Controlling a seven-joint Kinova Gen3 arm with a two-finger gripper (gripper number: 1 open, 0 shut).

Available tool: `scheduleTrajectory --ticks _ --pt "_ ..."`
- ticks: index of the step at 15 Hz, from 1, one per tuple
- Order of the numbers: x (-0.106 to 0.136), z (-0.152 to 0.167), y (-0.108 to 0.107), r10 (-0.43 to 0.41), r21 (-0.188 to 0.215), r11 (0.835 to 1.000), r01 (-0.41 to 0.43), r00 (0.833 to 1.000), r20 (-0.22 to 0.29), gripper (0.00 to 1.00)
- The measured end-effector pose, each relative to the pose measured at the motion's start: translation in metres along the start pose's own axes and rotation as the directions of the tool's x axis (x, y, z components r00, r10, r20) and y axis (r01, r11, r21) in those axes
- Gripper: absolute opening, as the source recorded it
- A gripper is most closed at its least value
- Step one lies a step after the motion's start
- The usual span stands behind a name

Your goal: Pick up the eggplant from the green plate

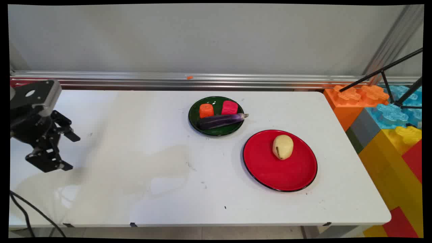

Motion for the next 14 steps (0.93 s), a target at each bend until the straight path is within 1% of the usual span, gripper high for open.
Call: scheduleTrajectory --ticks 2,4,6,8,9,10,12,14 --pt "0.004 0.005 0.0 0.002 0.004 1.0 -0.002 1.0 -0.018 1.0" --pt "0.015 0.009 -0.003 -0.011 0.017 1.0 0.012 0.998 -0.059 1.0" --pt "0.031 0.011 -0.008 -0.031 0.036 0.999 0.036 0.992 -0.124 1.0" --pt "0.05 0.011 -0.015 -0.045 0.056 0.997 0.057 0.979 -0.197 1.0" --pt "0.056 0.011 -0.017 -0.048 0.062 0.996 0.063 0.974 -0.22 1.0" --pt "0.065 0.011 -0.02 -0.052 0.07 0.995 0.072 0.965 -0.255 1.0" --pt "0.085 0.012 -0.029 -0.056 0.084 0.992 0.089 0.94 -0.336 1.0" --pt "0.102 0.014 -0.037 -0.058 0.095 0.99 0.104 0.916 -0.397 1.0"
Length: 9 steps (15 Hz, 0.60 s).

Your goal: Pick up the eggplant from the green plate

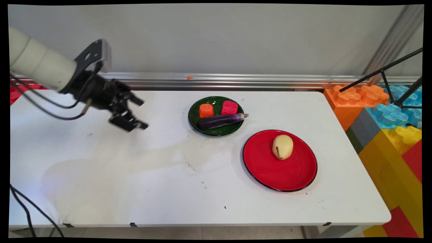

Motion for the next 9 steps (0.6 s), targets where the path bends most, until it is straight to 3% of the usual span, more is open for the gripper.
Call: scheduleTrajectory --ticks 4,9 --pt "0.022 0.024 -0.01 -0.033 0.032 0.999 0.036 0.996 -0.081 1.0" --pt "0.045 0.07 -0.015 -0.08 0.057 0.995 0.087 0.991 -0.112 1.0"
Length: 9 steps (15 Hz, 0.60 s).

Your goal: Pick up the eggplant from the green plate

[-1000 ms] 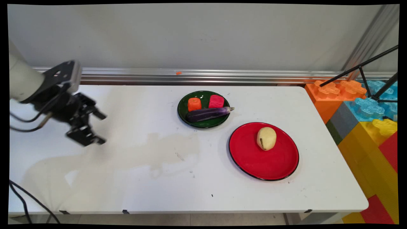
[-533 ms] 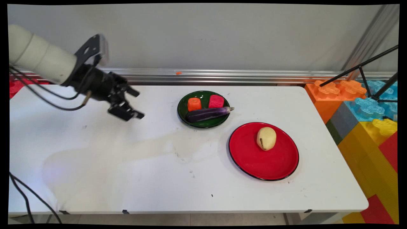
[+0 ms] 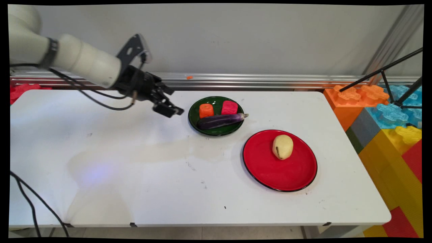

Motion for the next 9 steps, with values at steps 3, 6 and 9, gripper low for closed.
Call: scheduleTrajectory --ticks 3,6,9 --pt "0.006 0.029 0.001 -0.01 0.012 1.0 0.01 1.0 0.009 1.0" --pt "0.012 0.064 0.003 -0.004 0.02 1.0 0.003 1.0 0.031 1.0" --pt "0.016 0.095 0.003 0.009 0.034 0.999 -0.011 0.998 0.056 1.0"
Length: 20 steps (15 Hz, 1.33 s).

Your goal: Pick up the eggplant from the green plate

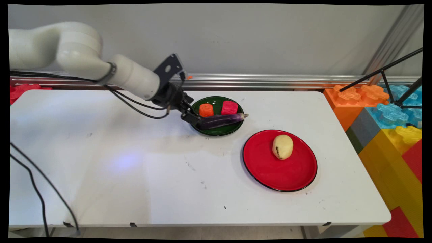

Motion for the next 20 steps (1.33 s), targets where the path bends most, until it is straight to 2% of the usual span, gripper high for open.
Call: scheduleTrajectory --ticks 9,20 --pt "0.023 0.063 0.005 0.066 0.017 0.998 -0.068 0.996 0.066 1.0" --pt "0.037 0.105 0.013 0.132 0.006 0.991 -0.133 0.985 0.11 1.0"
